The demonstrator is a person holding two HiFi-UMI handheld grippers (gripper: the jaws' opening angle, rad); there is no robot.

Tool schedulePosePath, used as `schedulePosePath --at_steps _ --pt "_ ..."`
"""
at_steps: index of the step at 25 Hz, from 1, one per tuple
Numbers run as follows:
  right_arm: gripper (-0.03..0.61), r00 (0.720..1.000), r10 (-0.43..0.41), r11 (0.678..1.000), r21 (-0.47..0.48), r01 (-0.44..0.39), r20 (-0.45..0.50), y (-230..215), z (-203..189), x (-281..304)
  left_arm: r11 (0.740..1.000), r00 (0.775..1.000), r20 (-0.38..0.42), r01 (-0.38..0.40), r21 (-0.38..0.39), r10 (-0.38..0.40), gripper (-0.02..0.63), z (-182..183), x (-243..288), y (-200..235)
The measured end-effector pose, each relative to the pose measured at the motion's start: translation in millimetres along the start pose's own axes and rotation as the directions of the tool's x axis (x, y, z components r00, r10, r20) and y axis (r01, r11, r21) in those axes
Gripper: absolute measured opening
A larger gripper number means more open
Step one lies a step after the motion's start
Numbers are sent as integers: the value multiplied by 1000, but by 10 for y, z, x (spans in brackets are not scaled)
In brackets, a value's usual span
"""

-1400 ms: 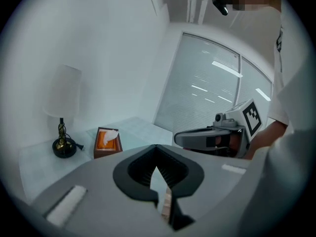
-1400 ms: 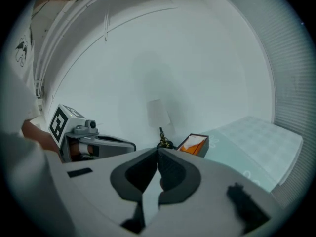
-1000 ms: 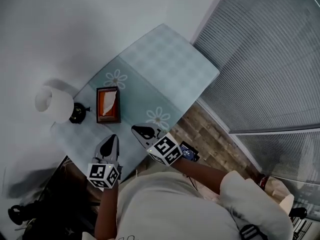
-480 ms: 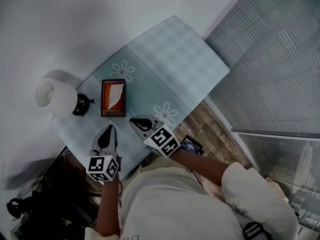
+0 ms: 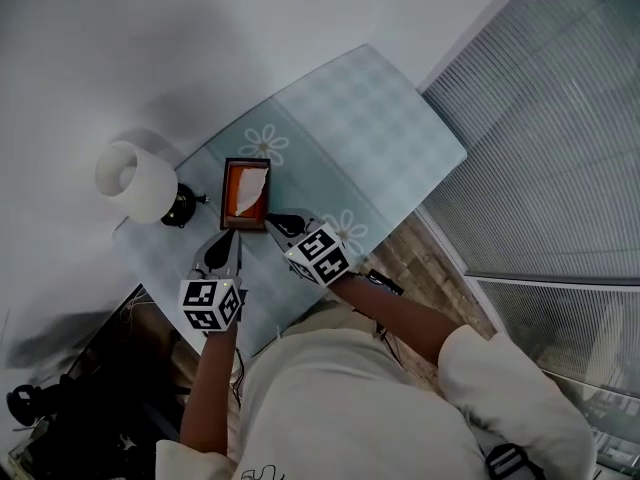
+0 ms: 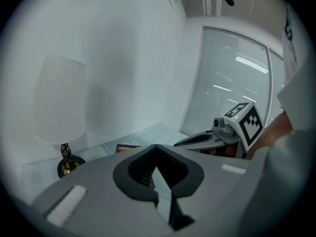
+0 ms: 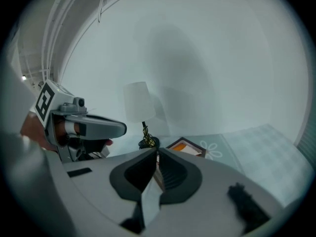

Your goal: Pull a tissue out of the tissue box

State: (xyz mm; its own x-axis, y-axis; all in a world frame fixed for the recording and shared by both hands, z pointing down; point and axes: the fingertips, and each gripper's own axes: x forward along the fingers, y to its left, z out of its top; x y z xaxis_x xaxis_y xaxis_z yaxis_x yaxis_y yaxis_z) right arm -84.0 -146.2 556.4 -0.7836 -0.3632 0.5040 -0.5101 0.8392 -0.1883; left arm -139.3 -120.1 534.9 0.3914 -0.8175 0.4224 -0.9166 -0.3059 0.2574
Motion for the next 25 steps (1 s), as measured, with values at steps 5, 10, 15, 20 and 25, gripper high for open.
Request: schedulePosePath --at_steps 5,10,15,20,25 --pt "15 998 -8 999 -41 6 -64 -140 -112 289 1000 998 -56 -7 -2 6 6 -152 168 191" --pt "14 993 -14 999 -52 7 -121 -255 -254 529 1000 994 -106 -20 -16 18 8 -326 366 377" --pt "14 987 -10 999 -53 1 -163 -307 -357 711 997 983 -179 -55 -47 46 8 -569 543 582" --pt "65 981 6 1000 -29 -12 -194 -324 -438 837 996 973 -222 -77 -50 64 8 -707 607 680" --pt "147 975 30 999 -17 -34 -219 -295 -483 898 995 972 -225 -83 -61 67 8 -753 604 686"
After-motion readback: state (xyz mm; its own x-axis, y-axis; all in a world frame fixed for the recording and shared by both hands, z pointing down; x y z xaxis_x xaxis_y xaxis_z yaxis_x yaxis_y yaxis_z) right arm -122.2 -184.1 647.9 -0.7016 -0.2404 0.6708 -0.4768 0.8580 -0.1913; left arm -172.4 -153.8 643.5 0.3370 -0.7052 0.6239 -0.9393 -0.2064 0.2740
